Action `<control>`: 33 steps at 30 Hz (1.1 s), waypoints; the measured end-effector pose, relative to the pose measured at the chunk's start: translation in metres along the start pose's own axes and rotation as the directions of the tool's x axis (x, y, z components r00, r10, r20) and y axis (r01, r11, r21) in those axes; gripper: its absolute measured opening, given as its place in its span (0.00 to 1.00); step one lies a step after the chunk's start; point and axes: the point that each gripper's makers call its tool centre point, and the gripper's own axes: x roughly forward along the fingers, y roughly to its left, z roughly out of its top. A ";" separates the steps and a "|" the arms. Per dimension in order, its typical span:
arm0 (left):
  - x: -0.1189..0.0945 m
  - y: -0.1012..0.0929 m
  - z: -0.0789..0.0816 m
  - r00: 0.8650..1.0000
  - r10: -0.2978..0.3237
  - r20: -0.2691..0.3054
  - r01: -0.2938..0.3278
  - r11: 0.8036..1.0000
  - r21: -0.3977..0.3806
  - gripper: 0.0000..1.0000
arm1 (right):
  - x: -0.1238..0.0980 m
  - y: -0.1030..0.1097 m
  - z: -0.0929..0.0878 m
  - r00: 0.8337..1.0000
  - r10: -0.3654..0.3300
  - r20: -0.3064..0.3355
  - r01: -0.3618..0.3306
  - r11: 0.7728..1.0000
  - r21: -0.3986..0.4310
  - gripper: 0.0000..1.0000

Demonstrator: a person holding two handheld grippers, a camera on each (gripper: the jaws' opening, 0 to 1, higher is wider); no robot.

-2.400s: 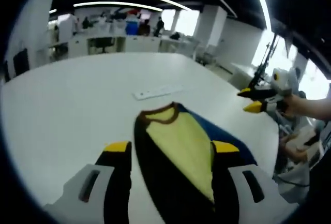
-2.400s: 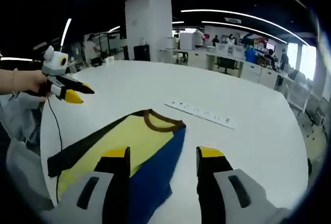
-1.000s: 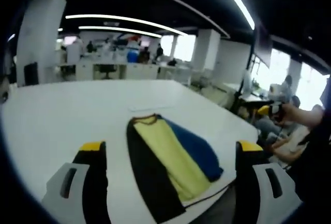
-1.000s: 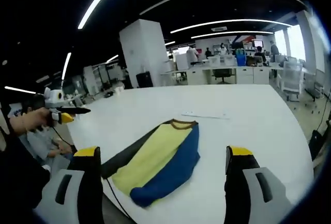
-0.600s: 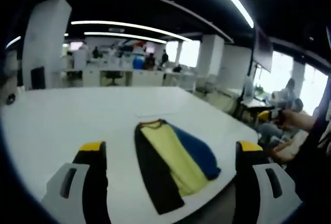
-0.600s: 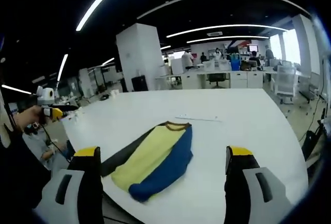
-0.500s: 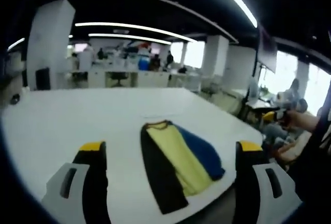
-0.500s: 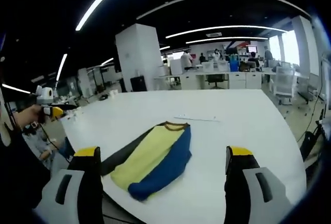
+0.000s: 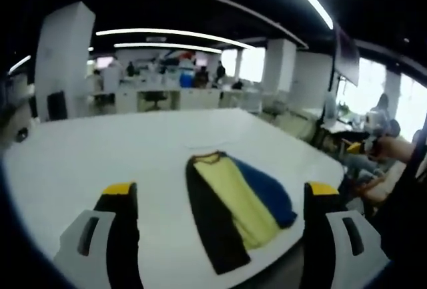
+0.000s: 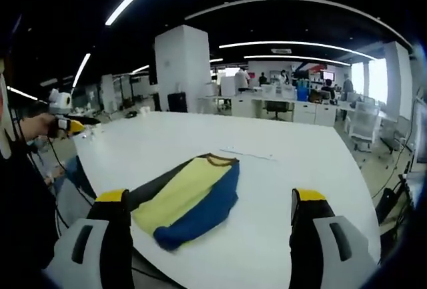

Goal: Fold the garment on the visible template until the final outline fits inside the template.

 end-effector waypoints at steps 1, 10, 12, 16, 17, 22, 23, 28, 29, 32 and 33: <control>0.001 -0.001 0.000 1.000 -0.004 0.000 0.004 1.000 0.004 0.99 | 0.001 -0.001 -0.001 1.000 -0.002 -0.008 0.002 1.000 -0.002 1.00; 0.006 -0.001 -0.007 0.999 -0.017 -0.031 0.018 1.000 0.014 0.99 | 0.010 -0.002 -0.009 0.999 0.005 -0.044 -0.005 1.000 0.011 1.00; 0.007 -0.001 -0.011 0.999 -0.018 -0.044 0.019 1.000 0.015 0.98 | 0.011 0.000 -0.011 0.999 0.010 -0.051 -0.010 1.000 0.009 1.00; 0.008 -0.002 -0.013 0.998 -0.024 -0.051 0.024 1.000 0.010 0.98 | 0.014 0.002 -0.016 0.998 0.017 -0.065 -0.017 1.000 0.009 1.00; 0.008 -0.002 -0.014 0.998 -0.026 -0.053 0.026 1.000 0.009 0.98 | 0.015 0.003 -0.016 0.997 0.019 -0.068 -0.019 1.000 0.007 1.00; 0.011 -0.003 -0.017 0.997 -0.034 -0.067 0.035 0.999 0.011 0.97 | 0.017 0.002 -0.015 0.997 0.024 -0.070 -0.024 1.000 0.000 1.00; 0.012 -0.003 -0.018 0.997 -0.037 -0.071 0.038 0.999 0.012 0.97 | 0.018 0.002 -0.016 0.997 0.026 -0.072 -0.026 1.000 0.004 1.00; 0.017 -0.005 -0.029 0.994 -0.045 -0.101 0.046 0.999 0.016 0.97 | 0.021 0.006 -0.024 0.995 0.033 -0.096 -0.033 0.999 0.001 1.00; 0.018 -0.006 -0.031 0.993 -0.045 -0.105 0.047 0.999 0.014 0.97 | 0.021 0.007 -0.027 0.994 0.036 -0.102 -0.036 0.999 0.002 1.00; 0.018 -0.006 -0.039 0.992 -0.046 -0.119 0.047 0.999 0.003 0.97 | 0.026 0.015 -0.039 0.990 0.049 -0.131 -0.051 0.999 -0.008 0.99; 0.018 -0.005 -0.041 0.991 -0.045 -0.124 0.046 0.999 0.001 0.97 | 0.026 0.017 -0.041 0.989 0.051 -0.142 -0.054 0.998 -0.015 0.97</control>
